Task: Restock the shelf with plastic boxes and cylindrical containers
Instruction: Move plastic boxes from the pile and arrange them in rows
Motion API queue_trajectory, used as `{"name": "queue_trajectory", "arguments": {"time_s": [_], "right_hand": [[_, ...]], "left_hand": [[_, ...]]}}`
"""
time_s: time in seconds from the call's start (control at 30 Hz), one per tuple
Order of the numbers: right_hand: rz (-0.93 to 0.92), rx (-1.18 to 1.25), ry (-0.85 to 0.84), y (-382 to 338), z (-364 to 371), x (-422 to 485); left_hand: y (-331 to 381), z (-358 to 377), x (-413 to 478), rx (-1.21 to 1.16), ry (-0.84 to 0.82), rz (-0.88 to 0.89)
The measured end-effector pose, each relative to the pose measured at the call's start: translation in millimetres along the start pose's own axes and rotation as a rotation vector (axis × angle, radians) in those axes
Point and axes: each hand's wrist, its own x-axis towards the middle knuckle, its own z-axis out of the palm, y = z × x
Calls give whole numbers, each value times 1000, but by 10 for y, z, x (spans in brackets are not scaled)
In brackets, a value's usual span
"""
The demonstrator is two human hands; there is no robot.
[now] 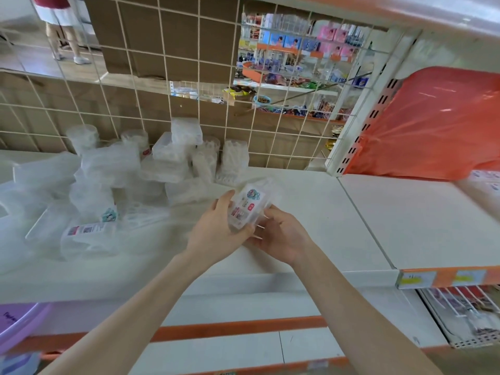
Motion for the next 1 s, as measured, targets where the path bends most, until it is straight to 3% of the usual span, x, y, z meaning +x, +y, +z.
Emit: {"name": "queue_trajectory", "arguments": {"time_s": [0.27,0.47,0.63,0.83,1.0], "right_hand": [[-70,-297,130,-62,58,24],[-129,-409,311,-98,92,96],[-133,-649,241,-84,110,90],[-128,-816,67,-75,134,89],[-102,-861,56,-88,88,126]], "left_hand": [[-70,-89,-91,64,54,110],[-149,-176,-208,32,-91,216],[-235,-275,-157,134,-82,241],[-233,-344,-66,195,-236,399],[-347,-339,-87,206,-186,257]]}}
